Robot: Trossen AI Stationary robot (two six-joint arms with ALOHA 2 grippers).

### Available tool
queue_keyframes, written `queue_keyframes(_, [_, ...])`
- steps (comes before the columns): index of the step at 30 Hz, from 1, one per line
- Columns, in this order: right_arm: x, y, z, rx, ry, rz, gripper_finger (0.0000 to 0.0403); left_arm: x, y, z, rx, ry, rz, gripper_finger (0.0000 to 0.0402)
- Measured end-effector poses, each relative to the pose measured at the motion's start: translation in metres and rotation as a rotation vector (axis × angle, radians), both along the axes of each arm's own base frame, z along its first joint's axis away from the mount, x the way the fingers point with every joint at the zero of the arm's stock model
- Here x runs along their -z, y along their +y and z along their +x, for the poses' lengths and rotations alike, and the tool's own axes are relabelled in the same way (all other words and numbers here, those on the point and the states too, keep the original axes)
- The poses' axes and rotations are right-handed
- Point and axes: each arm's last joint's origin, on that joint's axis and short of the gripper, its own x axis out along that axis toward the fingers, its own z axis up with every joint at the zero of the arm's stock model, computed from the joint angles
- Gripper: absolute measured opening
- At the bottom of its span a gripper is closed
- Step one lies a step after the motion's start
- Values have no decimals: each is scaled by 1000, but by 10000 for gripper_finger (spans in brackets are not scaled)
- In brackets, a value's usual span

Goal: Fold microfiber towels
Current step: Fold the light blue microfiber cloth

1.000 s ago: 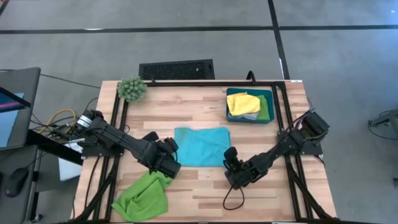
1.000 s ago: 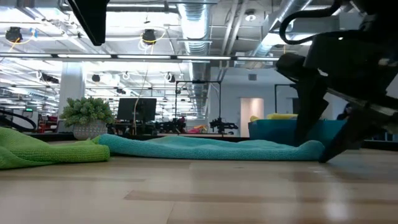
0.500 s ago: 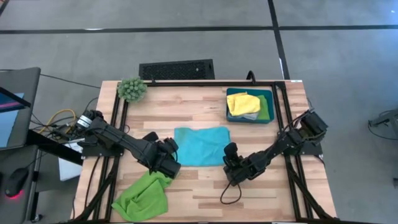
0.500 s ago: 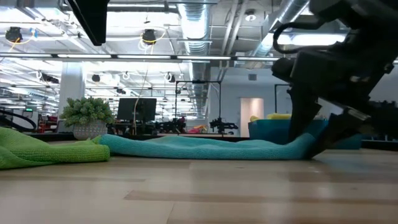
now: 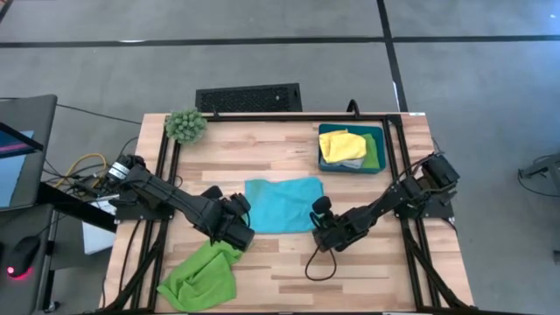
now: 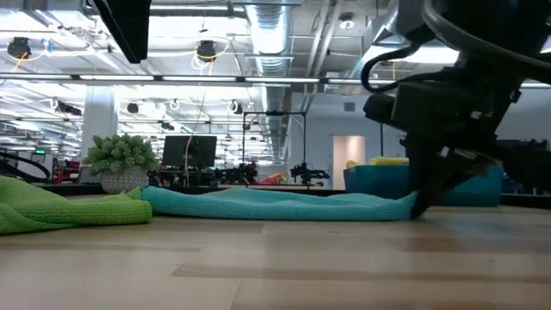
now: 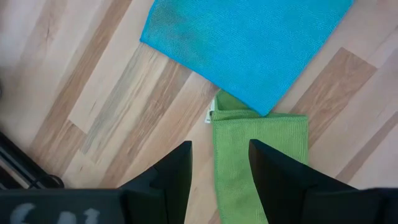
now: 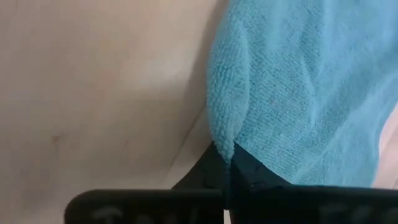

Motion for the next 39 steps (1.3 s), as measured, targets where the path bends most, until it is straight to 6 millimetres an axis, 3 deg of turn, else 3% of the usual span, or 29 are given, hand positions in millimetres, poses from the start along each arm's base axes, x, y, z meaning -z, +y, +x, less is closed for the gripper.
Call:
queue_keyframes(15, [-51, -13, 28, -266, 225, -136, 6, 0, 0, 0, -9, -8, 0, 153])
queue_keyframes(27, [-93, -39, 65, -563, 213, -285, 5, 0, 1, 1, -5, -18, 25, 153])
queue_keyframes(39, [-112, -46, 93, -894, 79, -423, 4, 0, 1, 1, -5, -19, 27, 152])
